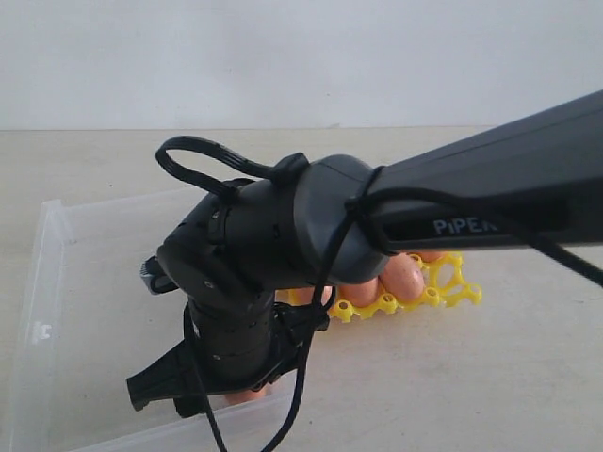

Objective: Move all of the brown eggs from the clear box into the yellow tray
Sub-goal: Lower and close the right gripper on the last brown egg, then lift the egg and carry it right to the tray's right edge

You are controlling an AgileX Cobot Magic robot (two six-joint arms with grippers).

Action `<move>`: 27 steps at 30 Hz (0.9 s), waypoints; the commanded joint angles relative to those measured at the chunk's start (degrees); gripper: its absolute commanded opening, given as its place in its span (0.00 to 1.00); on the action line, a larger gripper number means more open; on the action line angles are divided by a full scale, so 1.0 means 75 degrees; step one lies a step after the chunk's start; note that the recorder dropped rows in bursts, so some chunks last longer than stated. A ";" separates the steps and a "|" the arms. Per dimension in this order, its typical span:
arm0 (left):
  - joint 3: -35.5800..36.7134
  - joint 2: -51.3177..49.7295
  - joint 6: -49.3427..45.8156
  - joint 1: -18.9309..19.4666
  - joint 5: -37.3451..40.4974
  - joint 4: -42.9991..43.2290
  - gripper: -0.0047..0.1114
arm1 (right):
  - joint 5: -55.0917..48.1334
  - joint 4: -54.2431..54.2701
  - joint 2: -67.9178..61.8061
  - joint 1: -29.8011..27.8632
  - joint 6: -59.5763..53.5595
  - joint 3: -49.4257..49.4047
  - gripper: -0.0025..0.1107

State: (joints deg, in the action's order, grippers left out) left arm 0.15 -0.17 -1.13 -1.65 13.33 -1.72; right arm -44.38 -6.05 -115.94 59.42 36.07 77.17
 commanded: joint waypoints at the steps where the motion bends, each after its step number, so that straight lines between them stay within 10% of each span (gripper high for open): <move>1: -0.0020 0.0022 -0.0004 -0.0031 -0.0011 -0.0041 0.00 | 0.0059 -0.0132 0.0008 0.0020 -0.0179 0.0018 0.58; 9: -0.0020 0.0022 -0.0004 -0.0031 -0.0011 -0.0041 0.00 | 0.0520 -0.0132 -0.0010 0.0020 -0.0927 0.0018 0.02; 27: -0.0020 0.0022 -0.0004 -0.0031 -0.0011 -0.0041 0.00 | 0.2842 -0.1677 0.2082 -0.0101 -0.0885 -0.1277 0.02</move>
State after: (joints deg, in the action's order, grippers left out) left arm 0.15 -0.17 -1.13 -1.65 13.33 -1.72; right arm -25.64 -17.29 -103.77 60.25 30.37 70.30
